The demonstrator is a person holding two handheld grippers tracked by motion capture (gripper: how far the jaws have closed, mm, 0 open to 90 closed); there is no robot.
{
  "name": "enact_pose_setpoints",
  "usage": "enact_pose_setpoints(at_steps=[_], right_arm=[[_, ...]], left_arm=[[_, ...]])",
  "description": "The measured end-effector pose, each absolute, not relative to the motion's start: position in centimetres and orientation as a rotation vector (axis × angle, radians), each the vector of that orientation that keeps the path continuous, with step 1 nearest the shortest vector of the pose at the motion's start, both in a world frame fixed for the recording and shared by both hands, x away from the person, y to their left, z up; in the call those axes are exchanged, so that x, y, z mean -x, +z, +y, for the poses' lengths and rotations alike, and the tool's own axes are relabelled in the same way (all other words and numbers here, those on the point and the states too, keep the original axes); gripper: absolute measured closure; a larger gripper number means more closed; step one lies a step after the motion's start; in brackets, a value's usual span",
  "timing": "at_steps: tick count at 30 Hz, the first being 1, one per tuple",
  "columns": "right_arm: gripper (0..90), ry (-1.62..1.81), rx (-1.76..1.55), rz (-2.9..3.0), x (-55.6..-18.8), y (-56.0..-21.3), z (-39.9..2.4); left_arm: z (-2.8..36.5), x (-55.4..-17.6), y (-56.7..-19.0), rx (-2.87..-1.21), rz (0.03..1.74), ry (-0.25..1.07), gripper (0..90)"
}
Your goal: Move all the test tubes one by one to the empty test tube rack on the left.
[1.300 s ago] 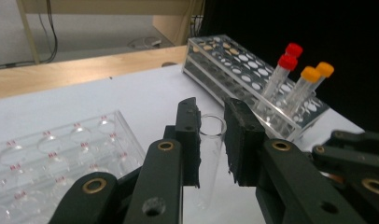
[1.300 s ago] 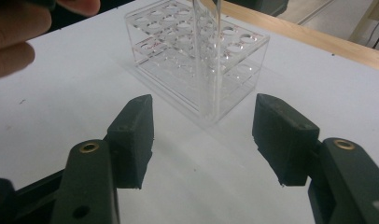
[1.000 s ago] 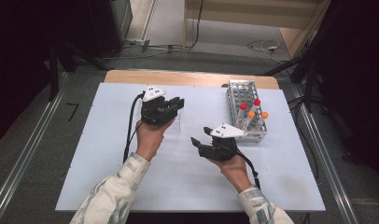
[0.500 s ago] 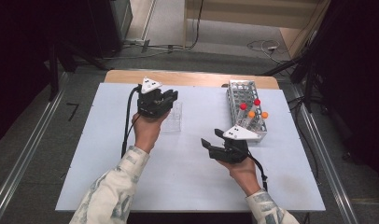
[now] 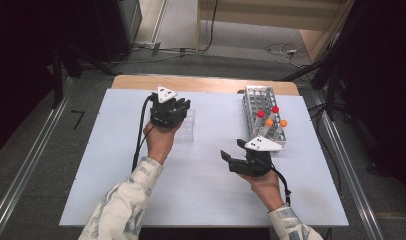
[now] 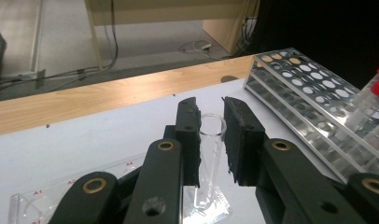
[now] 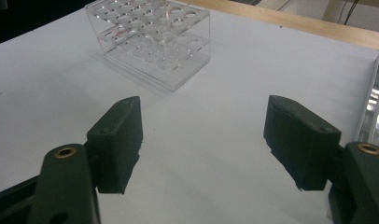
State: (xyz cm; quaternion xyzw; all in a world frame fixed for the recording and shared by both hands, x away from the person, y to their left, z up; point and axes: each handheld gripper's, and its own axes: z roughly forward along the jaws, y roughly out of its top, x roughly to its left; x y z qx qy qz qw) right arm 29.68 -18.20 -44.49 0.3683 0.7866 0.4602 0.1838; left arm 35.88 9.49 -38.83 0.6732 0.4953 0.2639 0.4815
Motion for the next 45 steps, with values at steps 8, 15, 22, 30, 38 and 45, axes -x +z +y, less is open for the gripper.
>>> enact_pose_setpoints(at_steps=[8, 15, 22, 30, 38, 45], right_arm=[[26.2, 1.288, -1.042, 2.218, -29.7, -44.7, -18.4], [26.4, 1.285, -1.046, 2.220, -29.7, -44.7, -18.5], [26.4, 1.270, -1.054, 2.219, -29.8, -44.9, -18.6], [26.6, 1.268, -1.068, 2.204, -29.9, -44.9, -19.1], [26.8, 1.271, -1.080, 2.177, -29.7, -44.7, -20.4], [27.2, 1.262, -1.118, 2.140, -29.5, -44.5, -22.1]], left_arm=[[8.6, -35.8, -40.7, -1.697, 1.208, 0.657, 76.8], [7.8, -35.5, -42.5, -1.728, 1.201, 0.703, 76.7], [7.6, -35.7, -43.9, -1.755, 1.212, 0.690, 75.8], [7.7, -35.4, -43.5, -1.729, 1.215, 0.692, 50.0], [9.4, -32.9, -42.7, -1.656, 1.226, 0.603, 23.9], [11.7, -30.6, -43.5, -1.642, 1.236, 0.590, 19.6]])
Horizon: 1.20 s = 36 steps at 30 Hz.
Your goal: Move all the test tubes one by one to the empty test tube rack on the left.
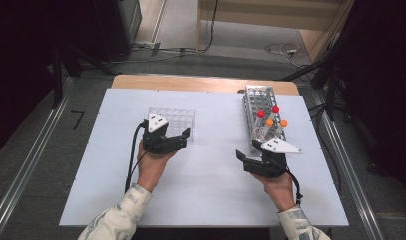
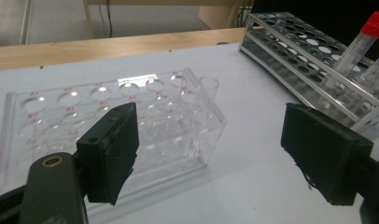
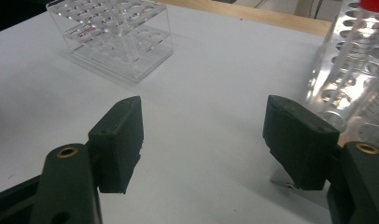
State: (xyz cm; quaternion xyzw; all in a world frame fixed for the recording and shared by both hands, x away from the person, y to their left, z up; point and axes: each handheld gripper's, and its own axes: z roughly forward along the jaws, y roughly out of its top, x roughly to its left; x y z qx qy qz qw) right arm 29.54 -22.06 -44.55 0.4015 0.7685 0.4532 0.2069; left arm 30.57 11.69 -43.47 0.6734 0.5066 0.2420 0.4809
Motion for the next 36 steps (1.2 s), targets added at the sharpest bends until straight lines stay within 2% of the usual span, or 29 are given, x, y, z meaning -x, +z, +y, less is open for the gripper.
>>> enact_pose_setpoints(at_steps=[8, 20, 25, 26, 28, 31, 36], right_arm=[[28.6, 1.252, -1.158, 2.089, -29.7, -44.4, -23.5], [31.1, 1.203, -1.212, 2.019, -30.8, -45.1, -24.7], [40.1, 1.206, -1.237, 1.964, -31.5, -45.2, -24.8], [45.4, 1.200, -1.245, 1.949, -31.8, -45.3, -24.9], [47.3, 1.201, -1.249, 1.941, -32.0, -45.4, -24.8], [55.7, 1.196, -1.269, 1.920, -32.7, -45.6, -24.9], [61.3, 1.181, -1.273, 1.908, -33.2, -45.8, -24.8]], left_arm=[[13.7, -29.1, -44.1, -1.626, 1.255, 0.587, 19.5], [14.7, -28.1, -44.4, -1.624, 1.274, 0.607, 16.4], [14.5, -28.0, -44.4, -1.628, 1.262, 0.606, 16.5], [14.5, -28.0, -44.4, -1.628, 1.261, 0.603, 16.5], [14.5, -28.1, -44.5, -1.629, 1.262, 0.601, 16.5], [14.5, -28.1, -44.5, -1.630, 1.266, 0.598, 16.6], [14.5, -28.1, -44.5, -1.627, 1.267, 0.597, 16.7]])
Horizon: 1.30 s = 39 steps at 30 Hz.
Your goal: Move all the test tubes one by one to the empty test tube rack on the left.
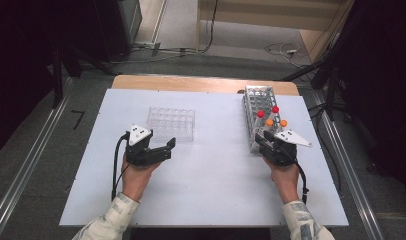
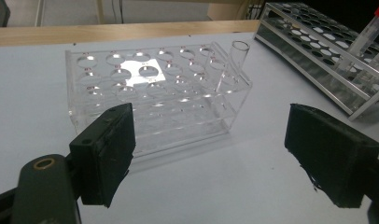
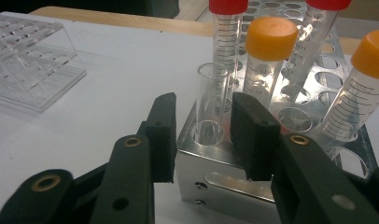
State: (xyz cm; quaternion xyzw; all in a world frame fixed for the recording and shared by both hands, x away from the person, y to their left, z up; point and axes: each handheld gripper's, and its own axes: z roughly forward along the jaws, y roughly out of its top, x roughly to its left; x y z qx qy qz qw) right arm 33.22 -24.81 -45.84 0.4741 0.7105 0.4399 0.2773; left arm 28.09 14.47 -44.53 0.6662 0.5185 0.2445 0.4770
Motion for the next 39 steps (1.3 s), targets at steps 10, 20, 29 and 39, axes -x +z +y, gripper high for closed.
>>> enact_pose_setpoints(at_steps=[10, 20, 29, 39], right_arm=[[67.4, 1.182, -1.276, 1.902, -33.7, -46.1, -24.8], [72.4, 1.178, -1.265, 1.899, -33.9, -46.2, -24.7], [72.9, 1.202, -1.230, 1.868, -33.4, -44.9, -24.6], [73.1, 1.251, -1.192, 1.808, -32.5, -42.6, -25.1]], left_arm=[[14.3, -28.1, -44.7, -1.635, 1.265, 0.585, 16.8], [14.2, -28.0, -44.6, -1.638, 1.255, 0.587, 16.9], [14.1, -28.0, -44.7, -1.644, 1.255, 0.588, 16.8], [14.1, -28.0, -44.7, -1.640, 1.257, 0.589, 16.9]])
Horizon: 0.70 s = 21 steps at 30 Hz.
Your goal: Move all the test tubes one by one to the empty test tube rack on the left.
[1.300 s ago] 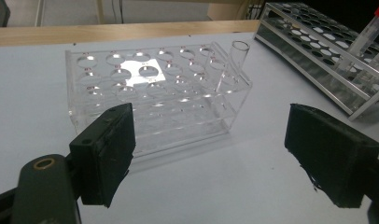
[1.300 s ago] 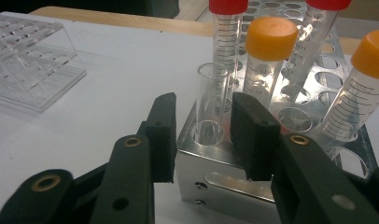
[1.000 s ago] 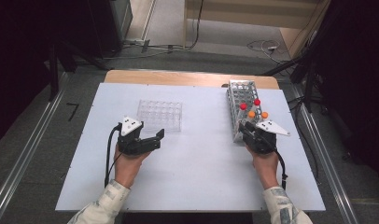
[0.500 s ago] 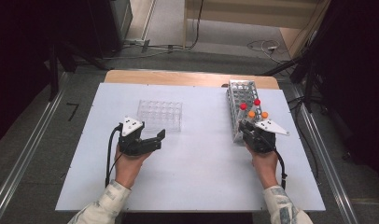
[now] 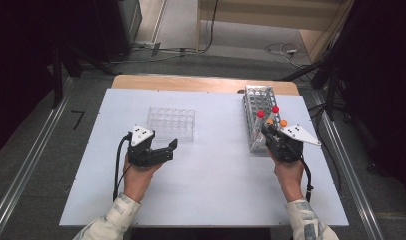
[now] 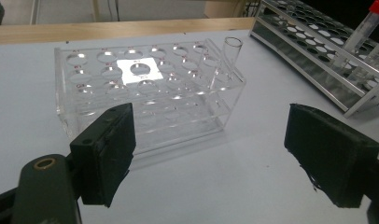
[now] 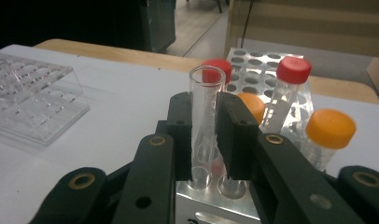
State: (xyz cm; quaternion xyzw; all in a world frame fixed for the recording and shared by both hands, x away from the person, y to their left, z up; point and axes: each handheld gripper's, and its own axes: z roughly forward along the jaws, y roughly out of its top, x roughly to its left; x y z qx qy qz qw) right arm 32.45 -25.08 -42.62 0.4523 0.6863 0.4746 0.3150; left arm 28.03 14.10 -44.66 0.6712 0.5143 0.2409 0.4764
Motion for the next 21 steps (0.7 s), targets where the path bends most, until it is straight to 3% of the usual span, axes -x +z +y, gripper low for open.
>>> enact_pose_setpoints(at_steps=[21], right_arm=[[73.2, 1.350, -1.090, 1.889, -30.8, -41.5, -22.3]], left_arm=[[13.9, -28.0, -44.6, -1.635, 1.256, 0.580, 16.8]])
